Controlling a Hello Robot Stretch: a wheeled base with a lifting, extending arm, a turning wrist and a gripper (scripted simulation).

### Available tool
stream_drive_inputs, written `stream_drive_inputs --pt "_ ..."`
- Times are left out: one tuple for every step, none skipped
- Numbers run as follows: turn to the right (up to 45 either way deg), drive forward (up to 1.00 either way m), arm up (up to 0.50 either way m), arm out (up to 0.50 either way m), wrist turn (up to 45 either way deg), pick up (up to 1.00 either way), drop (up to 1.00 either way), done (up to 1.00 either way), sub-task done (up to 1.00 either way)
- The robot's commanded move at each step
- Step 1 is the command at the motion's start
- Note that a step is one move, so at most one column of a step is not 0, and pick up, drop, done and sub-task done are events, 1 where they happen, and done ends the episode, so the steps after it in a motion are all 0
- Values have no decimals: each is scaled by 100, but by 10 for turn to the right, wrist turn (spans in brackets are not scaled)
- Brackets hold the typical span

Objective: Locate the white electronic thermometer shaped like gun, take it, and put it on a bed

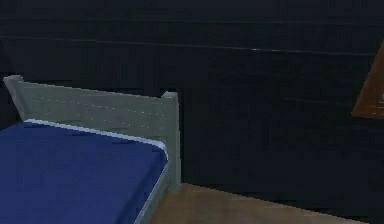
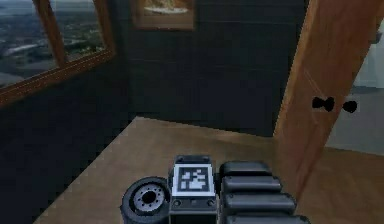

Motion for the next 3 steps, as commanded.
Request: stream_drive_inputs --pt "-450 0 0 0 0 0 0 0 0" --pt "-450 0 0 0 0 0 0 0 0" --pt "-450 0 0 0 0 0 0 0 0"
